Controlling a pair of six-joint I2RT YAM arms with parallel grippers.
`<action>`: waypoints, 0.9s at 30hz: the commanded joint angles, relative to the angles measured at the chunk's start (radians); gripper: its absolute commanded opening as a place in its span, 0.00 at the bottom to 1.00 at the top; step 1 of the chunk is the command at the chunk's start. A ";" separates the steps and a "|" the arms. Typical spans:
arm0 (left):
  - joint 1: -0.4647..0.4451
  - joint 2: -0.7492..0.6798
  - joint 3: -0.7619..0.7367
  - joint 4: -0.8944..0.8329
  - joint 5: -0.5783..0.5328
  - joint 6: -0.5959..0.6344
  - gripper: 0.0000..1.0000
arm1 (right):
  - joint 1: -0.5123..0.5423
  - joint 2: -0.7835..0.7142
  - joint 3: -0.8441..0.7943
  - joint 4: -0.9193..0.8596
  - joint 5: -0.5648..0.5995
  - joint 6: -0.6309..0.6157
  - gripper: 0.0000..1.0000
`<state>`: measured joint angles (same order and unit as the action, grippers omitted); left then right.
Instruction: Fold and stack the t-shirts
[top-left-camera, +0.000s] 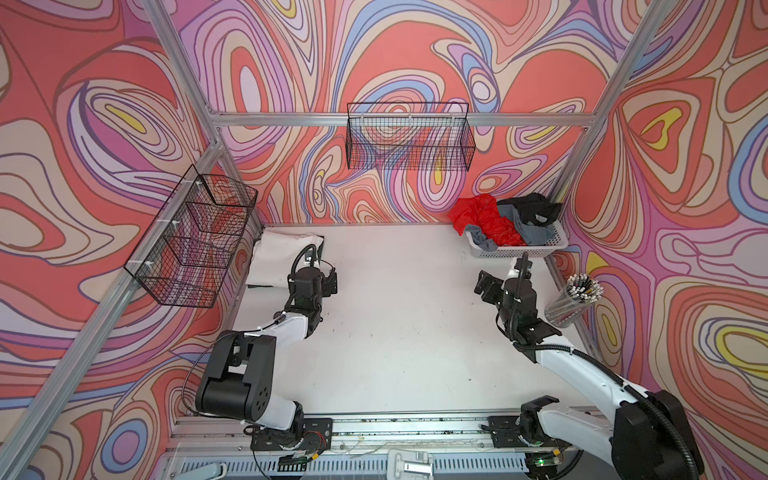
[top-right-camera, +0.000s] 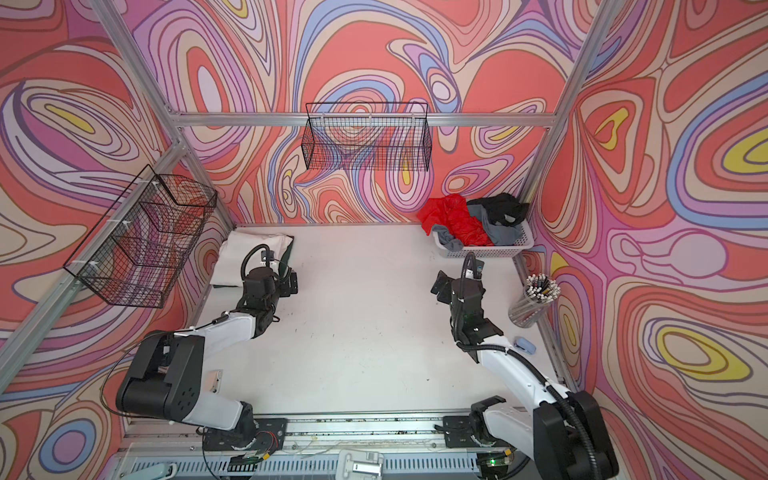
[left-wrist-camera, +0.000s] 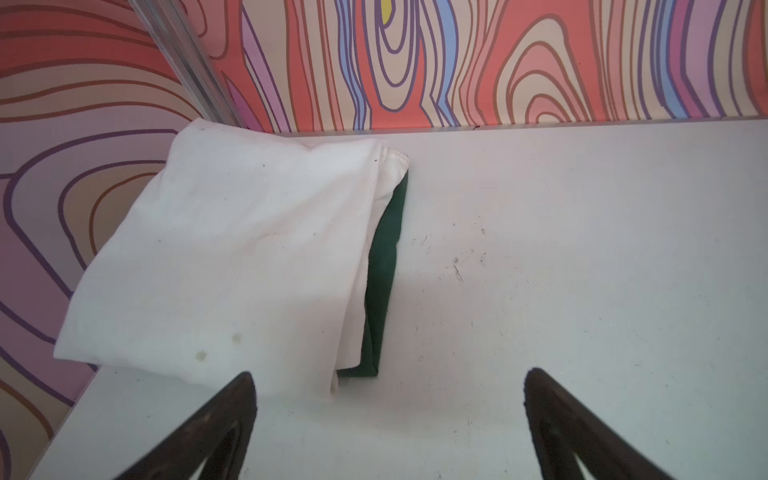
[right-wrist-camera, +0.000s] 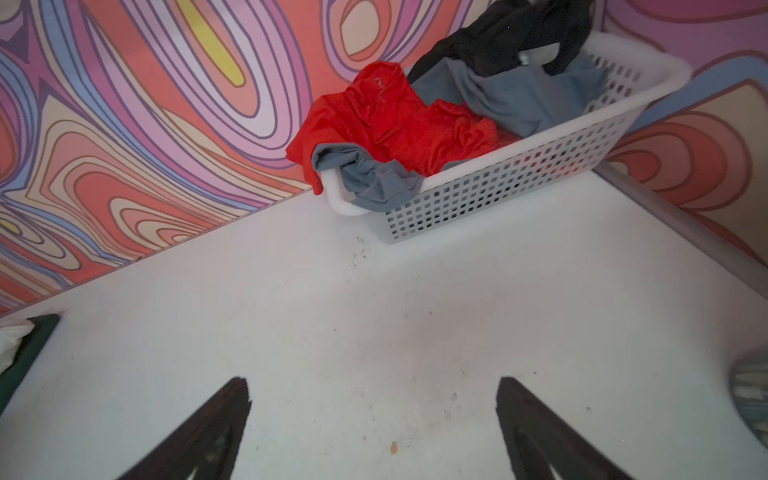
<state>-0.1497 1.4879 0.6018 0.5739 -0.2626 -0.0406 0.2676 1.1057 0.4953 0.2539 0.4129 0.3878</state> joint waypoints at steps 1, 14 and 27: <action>0.003 -0.037 -0.060 0.180 0.002 -0.008 1.00 | -0.004 0.019 -0.025 0.117 0.173 -0.107 0.98; 0.006 -0.308 -0.337 0.145 -0.116 0.004 1.00 | -0.004 0.097 -0.090 0.249 0.264 -0.151 0.98; 0.150 -0.126 -0.230 0.133 0.119 -0.022 1.00 | -0.004 0.309 -0.219 0.707 0.332 -0.280 0.98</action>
<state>-0.0406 1.3392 0.3359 0.7773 -0.2417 -0.0208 0.2676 1.3781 0.2916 0.7818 0.7315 0.1532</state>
